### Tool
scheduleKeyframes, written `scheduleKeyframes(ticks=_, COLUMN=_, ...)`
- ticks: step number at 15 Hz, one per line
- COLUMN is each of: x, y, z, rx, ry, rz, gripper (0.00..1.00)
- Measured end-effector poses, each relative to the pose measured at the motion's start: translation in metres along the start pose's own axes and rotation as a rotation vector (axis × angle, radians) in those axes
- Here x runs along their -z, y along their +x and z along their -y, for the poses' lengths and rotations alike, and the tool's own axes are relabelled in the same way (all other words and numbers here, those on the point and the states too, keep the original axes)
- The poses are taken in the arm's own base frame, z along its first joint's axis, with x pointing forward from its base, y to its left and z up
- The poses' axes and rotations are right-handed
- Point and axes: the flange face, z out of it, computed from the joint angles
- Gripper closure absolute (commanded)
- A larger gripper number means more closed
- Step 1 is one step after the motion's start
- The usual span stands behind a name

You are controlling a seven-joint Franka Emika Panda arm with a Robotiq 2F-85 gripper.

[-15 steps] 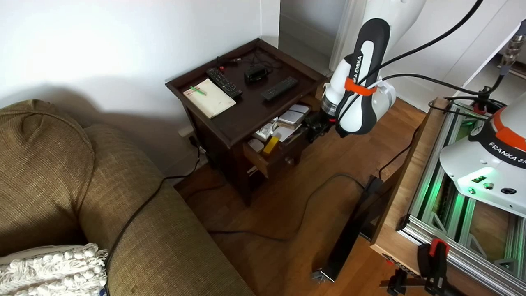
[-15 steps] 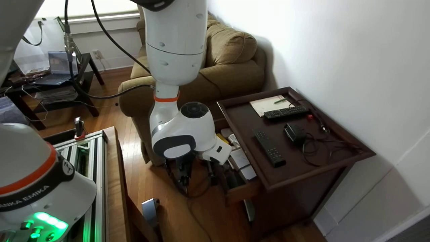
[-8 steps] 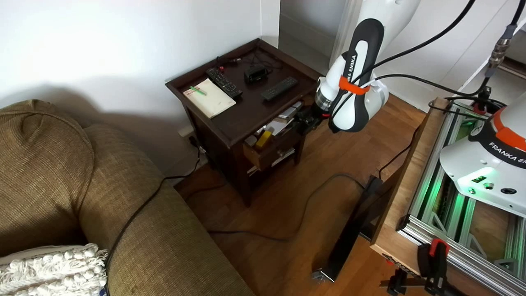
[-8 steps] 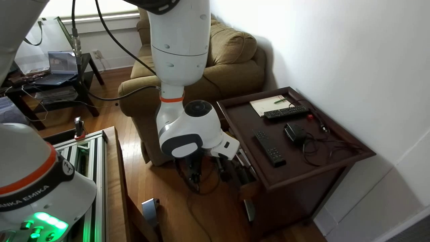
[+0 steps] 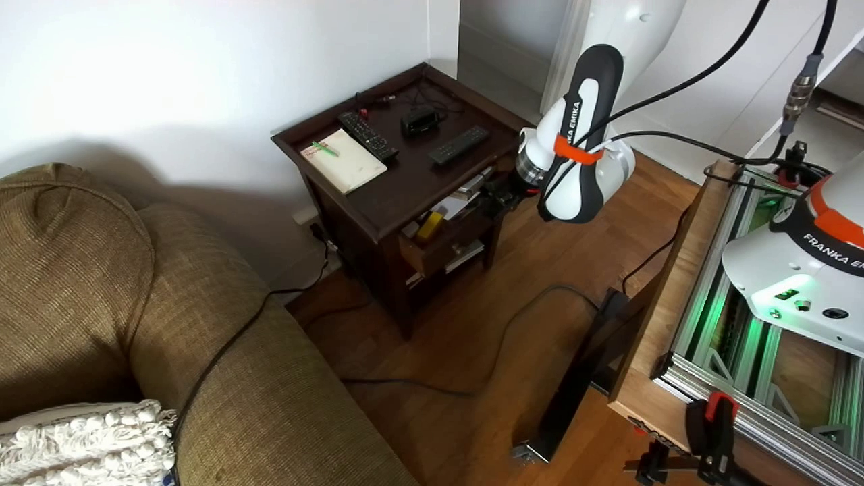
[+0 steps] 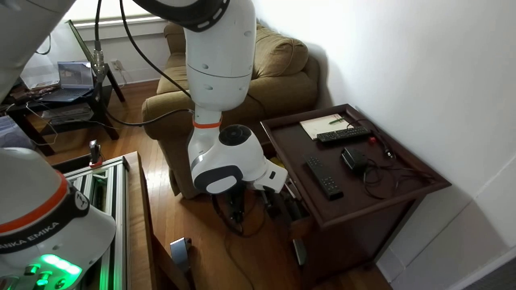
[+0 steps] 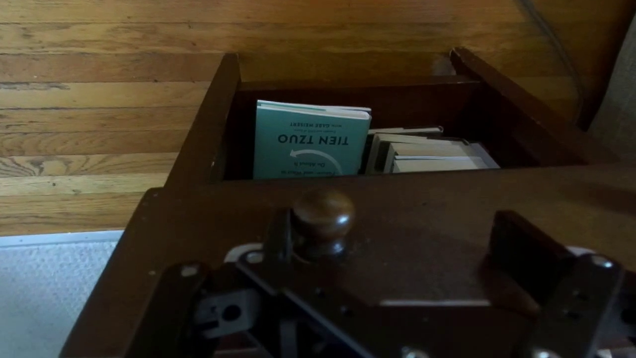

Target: Push the open door until it is fully closed

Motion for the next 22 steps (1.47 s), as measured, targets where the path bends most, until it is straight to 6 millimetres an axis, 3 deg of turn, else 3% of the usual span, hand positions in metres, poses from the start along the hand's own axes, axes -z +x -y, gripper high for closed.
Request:
scheduleKeyframes(ticks=4, x=-0.005, y=0.001, z=-0.001, rx=-0.003, ry=0.008, rz=-0.068, gripper=0.0)
scheduleKeyframes(ticks=11, x=-0.021, y=0.036, z=-0.003, rx=-0.012, ry=0.015, rz=-0.15, gripper=0.0)
scheduleKeyframes(ticks=22, x=-0.021, y=0.036, z=-0.004, rx=-0.007, ry=0.018, rz=-0.172, gripper=0.0)
